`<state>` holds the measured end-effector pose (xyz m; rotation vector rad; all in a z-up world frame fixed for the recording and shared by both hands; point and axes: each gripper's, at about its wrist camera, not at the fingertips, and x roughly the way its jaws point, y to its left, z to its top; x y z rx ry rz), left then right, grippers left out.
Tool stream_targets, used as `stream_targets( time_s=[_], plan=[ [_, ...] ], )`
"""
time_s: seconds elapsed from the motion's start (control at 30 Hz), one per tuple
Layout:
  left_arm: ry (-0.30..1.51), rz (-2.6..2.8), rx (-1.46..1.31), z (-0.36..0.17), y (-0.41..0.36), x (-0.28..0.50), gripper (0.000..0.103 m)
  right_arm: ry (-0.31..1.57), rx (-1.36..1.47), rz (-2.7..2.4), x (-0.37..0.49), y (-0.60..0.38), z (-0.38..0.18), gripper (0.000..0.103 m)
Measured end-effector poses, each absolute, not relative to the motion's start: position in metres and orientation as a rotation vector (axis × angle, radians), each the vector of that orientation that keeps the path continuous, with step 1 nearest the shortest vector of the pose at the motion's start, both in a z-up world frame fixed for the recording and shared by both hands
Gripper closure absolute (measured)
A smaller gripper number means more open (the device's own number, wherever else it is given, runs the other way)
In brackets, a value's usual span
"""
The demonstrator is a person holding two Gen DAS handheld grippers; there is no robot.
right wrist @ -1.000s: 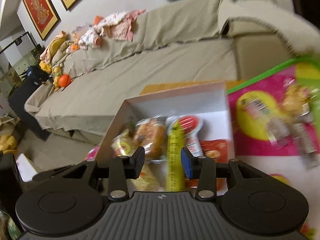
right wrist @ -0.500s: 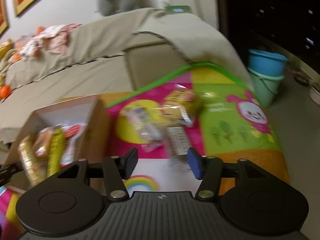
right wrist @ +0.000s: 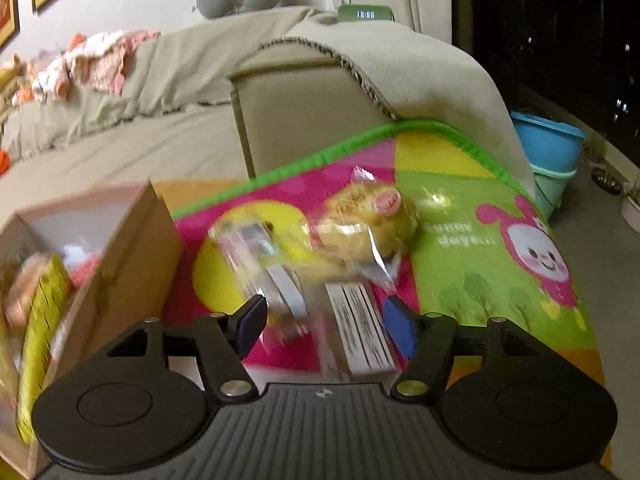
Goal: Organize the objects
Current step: 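Grasp the wrapped round bun with the right tool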
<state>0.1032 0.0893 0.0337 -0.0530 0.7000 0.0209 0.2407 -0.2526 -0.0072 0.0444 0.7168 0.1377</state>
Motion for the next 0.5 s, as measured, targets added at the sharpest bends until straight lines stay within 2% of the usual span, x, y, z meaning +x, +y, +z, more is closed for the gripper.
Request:
stream_targets(
  time_s=[0.13, 0.3, 0.37, 0.43, 0.47, 0.5],
  plan=[
    [0.704, 0.028, -0.048, 0.034, 0.087, 0.104, 0.089, 0.62, 0.062, 0.144, 0.242, -0.251, 0.01, 0.037],
    [0.702, 0.027, -0.052, 0.034, 0.087, 0.105, 0.089, 0.663, 0.136, 0.074, 0.283, -0.266, 0.009, 0.016],
    [0.702, 0.027, -0.052, 0.033, 0.087, 0.105, 0.089, 0.687, 0.164, 0.025, 0.301, -0.272, 0.005, 0.013],
    [0.702, 0.027, -0.051, 0.034, 0.087, 0.105, 0.089, 0.703, 0.144, 0.002, 0.316, -0.273, 0.0, 0.014],
    [0.702, 0.027, -0.05, 0.033, 0.086, 0.105, 0.089, 0.708, 0.122, -0.005, 0.32, -0.273, -0.002, 0.019],
    [0.701, 0.026, -0.05, 0.033, 0.086, 0.105, 0.089, 0.714, 0.099, -0.011, 0.322, -0.272, -0.003, 0.03]
  ],
)
